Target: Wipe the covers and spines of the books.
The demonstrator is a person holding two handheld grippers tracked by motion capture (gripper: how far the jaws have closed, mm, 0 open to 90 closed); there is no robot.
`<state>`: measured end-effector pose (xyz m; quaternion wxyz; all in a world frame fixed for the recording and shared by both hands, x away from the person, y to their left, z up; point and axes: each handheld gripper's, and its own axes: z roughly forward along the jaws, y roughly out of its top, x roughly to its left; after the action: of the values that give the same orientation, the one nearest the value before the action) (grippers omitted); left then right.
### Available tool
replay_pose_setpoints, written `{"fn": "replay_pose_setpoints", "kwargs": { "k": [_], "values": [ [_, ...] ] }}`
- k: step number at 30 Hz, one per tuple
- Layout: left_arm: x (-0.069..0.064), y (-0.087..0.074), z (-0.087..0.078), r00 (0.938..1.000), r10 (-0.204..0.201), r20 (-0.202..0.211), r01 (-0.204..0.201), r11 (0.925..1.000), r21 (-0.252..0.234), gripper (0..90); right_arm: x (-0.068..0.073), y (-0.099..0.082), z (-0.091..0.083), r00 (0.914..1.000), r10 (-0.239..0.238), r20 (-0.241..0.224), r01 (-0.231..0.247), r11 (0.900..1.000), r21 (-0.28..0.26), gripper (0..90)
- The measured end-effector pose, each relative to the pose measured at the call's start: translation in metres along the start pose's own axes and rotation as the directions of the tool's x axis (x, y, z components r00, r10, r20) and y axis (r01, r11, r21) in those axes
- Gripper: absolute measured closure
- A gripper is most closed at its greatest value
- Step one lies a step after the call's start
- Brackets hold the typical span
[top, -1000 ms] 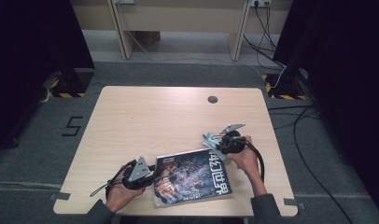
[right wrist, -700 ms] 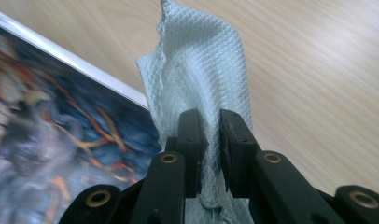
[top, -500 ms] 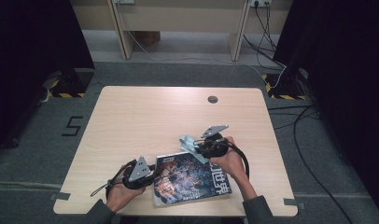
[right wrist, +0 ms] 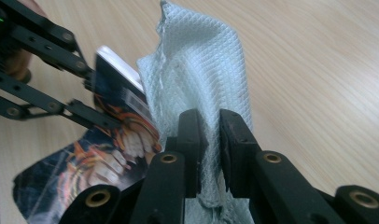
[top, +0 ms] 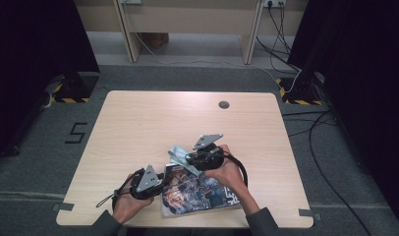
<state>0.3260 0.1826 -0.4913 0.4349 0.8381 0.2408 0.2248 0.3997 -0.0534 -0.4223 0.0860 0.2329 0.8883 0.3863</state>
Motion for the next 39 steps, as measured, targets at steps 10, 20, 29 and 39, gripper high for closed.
{"fn": "replay_pose_setpoints", "kwargs": {
  "k": [10, 20, 29, 39],
  "values": [
    [-0.006, 0.004, 0.001, 0.9994, 0.029, -0.017, -0.029, 0.9996, -0.006, 75.2, 0.024, 0.015, 0.000, 0.9983, -0.053, -0.026, 0.052, 0.9981, -0.034, 79.6],
    [-0.007, 0.005, 0.002, 0.9991, 0.039, -0.014, -0.039, 0.9992, -0.002, 75.0, 0.031, 0.020, 0.001, 0.9968, -0.067, -0.044, 0.065, 0.9970, -0.044, 79.7],
    [-0.007, 0.004, 0.002, 0.9995, 0.031, -0.011, -0.031, 0.9995, -0.001, 74.8, 0.019, 0.012, -0.001, 0.9997, -0.025, -0.009, 0.025, 0.9997, -0.004, 79.7],
    [-0.007, 0.004, 0.002, 0.9993, 0.033, -0.017, -0.033, 0.9994, -0.002, 74.5, 0.018, 0.013, -0.001, 0.9984, -0.051, 0.027, 0.050, 0.9986, 0.019, 79.8]
  ]
}}
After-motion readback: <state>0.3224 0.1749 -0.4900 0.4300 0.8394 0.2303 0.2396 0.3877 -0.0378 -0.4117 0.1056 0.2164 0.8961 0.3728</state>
